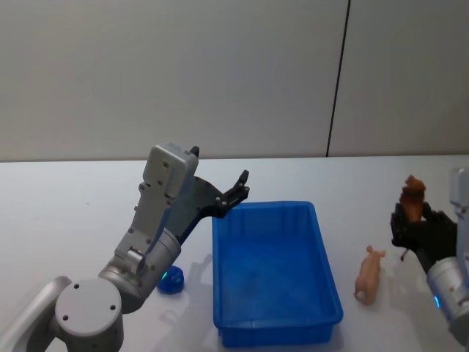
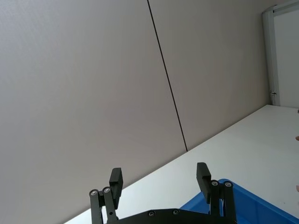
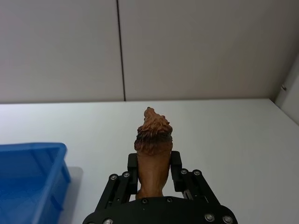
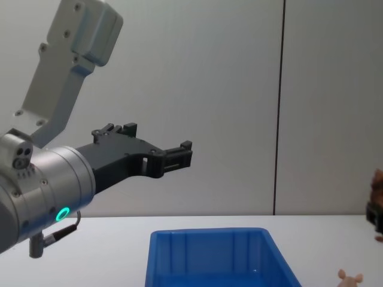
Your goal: Pick up the two dolls from the table and place them into the box.
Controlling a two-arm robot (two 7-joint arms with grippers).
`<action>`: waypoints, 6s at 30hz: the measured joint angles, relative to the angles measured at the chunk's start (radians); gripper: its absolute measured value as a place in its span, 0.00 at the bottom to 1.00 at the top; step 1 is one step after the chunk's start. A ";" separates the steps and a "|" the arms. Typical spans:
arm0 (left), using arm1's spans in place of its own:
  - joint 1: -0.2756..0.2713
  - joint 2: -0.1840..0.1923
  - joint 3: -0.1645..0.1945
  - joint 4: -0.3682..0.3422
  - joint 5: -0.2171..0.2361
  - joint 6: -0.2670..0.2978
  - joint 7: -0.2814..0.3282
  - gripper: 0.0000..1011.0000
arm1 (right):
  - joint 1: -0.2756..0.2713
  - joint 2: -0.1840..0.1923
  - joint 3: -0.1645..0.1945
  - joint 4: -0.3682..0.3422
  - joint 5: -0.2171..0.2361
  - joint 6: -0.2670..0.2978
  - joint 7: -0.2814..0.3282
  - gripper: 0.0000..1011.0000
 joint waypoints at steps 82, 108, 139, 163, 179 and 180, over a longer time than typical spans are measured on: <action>0.000 0.000 0.000 0.000 0.000 0.000 0.000 0.99 | 0.067 0.045 -0.030 -0.061 -0.009 0.093 0.516 0.99; 0.000 0.000 0.000 0.000 0.000 0.000 0.000 0.99 | -0.250 0.276 0.181 -0.297 0.183 0.041 0.338 0.99; 0.000 0.000 0.000 0.000 0.000 0.000 0.000 0.99 | -0.158 0.179 0.076 -0.158 0.100 0.121 0.369 0.99; 0.000 0.000 0.000 0.000 0.000 0.000 0.000 0.99 | -0.038 0.055 -0.002 0.012 0.003 0.175 0.320 0.99; 0.000 0.000 0.000 0.000 0.000 0.000 0.000 0.99 | -0.002 0.014 -0.017 0.068 -0.013 0.194 0.268 0.99; 0.000 0.000 0.000 0.000 0.000 0.000 0.000 0.99 | -0.003 0.013 -0.017 0.068 -0.013 0.195 0.262 0.99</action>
